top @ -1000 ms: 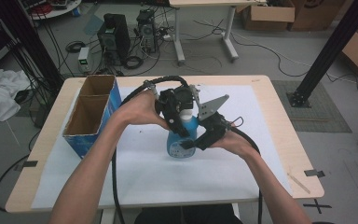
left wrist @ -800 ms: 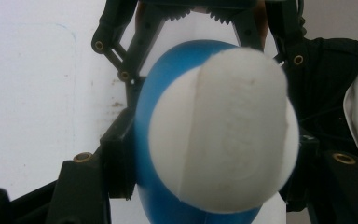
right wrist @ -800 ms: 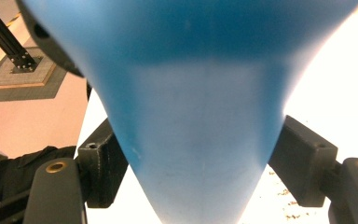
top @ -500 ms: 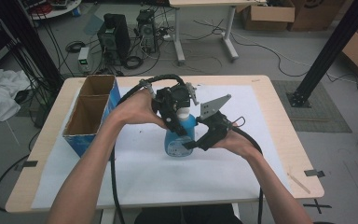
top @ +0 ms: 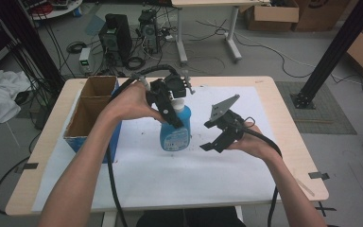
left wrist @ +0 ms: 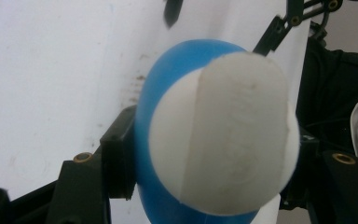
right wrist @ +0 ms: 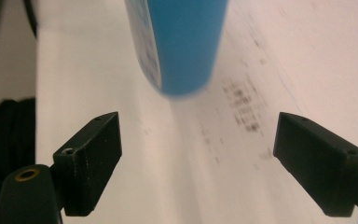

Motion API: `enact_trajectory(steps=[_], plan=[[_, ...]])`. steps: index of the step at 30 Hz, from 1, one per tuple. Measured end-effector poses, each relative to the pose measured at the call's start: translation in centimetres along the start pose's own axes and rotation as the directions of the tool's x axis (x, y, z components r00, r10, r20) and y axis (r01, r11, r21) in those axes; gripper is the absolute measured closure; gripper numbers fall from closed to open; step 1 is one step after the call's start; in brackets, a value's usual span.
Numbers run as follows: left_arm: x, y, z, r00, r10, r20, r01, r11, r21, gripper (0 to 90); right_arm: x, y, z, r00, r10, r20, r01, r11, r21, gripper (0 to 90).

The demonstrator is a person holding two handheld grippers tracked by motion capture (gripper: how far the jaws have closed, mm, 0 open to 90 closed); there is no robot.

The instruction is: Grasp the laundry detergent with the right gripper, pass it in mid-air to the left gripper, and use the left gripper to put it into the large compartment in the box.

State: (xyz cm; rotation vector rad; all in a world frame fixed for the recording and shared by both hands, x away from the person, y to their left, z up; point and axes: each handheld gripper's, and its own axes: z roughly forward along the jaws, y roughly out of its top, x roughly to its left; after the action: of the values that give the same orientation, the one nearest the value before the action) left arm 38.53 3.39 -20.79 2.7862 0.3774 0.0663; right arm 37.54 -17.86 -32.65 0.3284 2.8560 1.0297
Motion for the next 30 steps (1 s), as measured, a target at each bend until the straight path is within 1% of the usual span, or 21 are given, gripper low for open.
enact_trajectory(steps=[2,4,6,7,10,11,12,14,17,18,19,21,22,24,27,28,30], plan=[[0.3,0.1,-0.7,0.9987,-0.045,-0.026,0.045,0.999,0.003,38.2,-0.1,-0.3,-0.3,0.9997,0.015,0.018,-0.016,0.999,0.035,15.1],[0.5,0.2,-1.4,0.9948,-0.083,-0.059,0.084,0.9963,0.017,38.2,-0.2,-0.7,-0.7,0.9989,0.038,0.028,-0.04,0.998,0.056,15.1],[0.8,0.3,-2.1,0.9878,-0.122,-0.096,0.125,0.9919,0.021,38.2,-0.4,-1.1,-1.0,0.9971,0.06,0.047,-0.063,0.995,0.072,15.2],[1.0,0.3,-2.6,0.9845,-0.134,-0.114,0.137,0.9903,0.022,38.2,-0.5,-1.3,-1.1,0.996,0.069,0.057,-0.073,0.994,0.081,15.2],[1.4,0.2,-3.8,0.9719,-0.181,-0.15,0.186,0.9824,0.019,38.2,-0.7,-1.8,-1.7,0.9936,0.09,0.068,-0.097,0.99,0.105,15.2],[1.6,0.1,-4.2,0.9659,-0.208,-0.154,0.213,0.9769,0.018,38.2,-0.7,-1.9,-1.9,0.993,0.095,0.07,-0.103,0.988,0.115,15.2],[1.7,0.1,-4.6,0.9613,-0.224,-0.161,0.229,0.9733,0.014,38.2,-0.8,-2.0,-2.0,0.9926,0.097,0.074,-0.105,0.987,0.123,15.2],[1.9,0.0,-5.3,0.9492,-0.265,-0.169,0.271,0.9624,0.013,38.2,-0.8,-2.1,-2.4,0.991,0.102,0.087,-0.114,0.983,0.143,15.3],[2.2,-0.2,-6.4,0.9282,-0.323,-0.185,0.33,0.944,0.008,38.2,-0.9,-2.3,-2.7,0.9901,0.105,0.093,-0.119,0.981,0.154,15.3],[2.3,-0.3,-6.8,0.9186,-0.347,-0.19,0.353,0.9357,-0.002,38.2,-0.9,-2.3,-2.7,0.99,0.106,0.093,-0.12,0.98,0.16,15.3],[2.4,-0.4,-7.2,0.911,-0.363,-0.195,0.37,0.9292,-0.005,38.3,-0.9,-2.4,-2.8,0.9896,0.108,0.094,-0.123,0.979,0.165,15.3],[2.4,-0.6,-8.2,0.8934,-0.396,-0.212,0.402,0.9155,-0.017,38.3,-1.0,-2.5,-2.8,0.9889,0.107,0.103,-0.125,0.976,0.177,15.3],[2.4,-0.8,-8.7,0.8854,-0.408,-0.223,0.413,0.9103,-0.024,38.2,-1.0,-2.5,-2.9,0.9887,0.105,0.107,-0.123,0.976,0.18,15.3],[2.5,-1.1,-9.6,0.8636,-0.439,-0.249,0.443,0.8955,-0.041,38.3,-1.0,-2.7,-3.0,0.9882,0.111,0.105,-0.13,0.974,0.186,15.2],[2.8,-1.7,-10.6,0.8249,-0.489,-0.284,0.495,0.8671,-0.055,38.3,-1.1,-2.7,-3.1,0.9886,0.109,0.103,-0.128,0.971,0.2,15.2],[2.9,-2.0,-10.9,0.8101,-0.508,-0.292,0.515,0.8552,-0.061,38.3,-1.2,-2.7,-3.1,0.9888,0.105,0.107,-0.125,0.97,0.206,15.2],[3.1,-2.6,-11.5,0.7765,-0.554,-0.3,0.558,0.826,-0.081,38.3,-1.1,-2.5,-3.2,0.9884,0.097,0.117,-0.121,0.967,0.223,15.3]])
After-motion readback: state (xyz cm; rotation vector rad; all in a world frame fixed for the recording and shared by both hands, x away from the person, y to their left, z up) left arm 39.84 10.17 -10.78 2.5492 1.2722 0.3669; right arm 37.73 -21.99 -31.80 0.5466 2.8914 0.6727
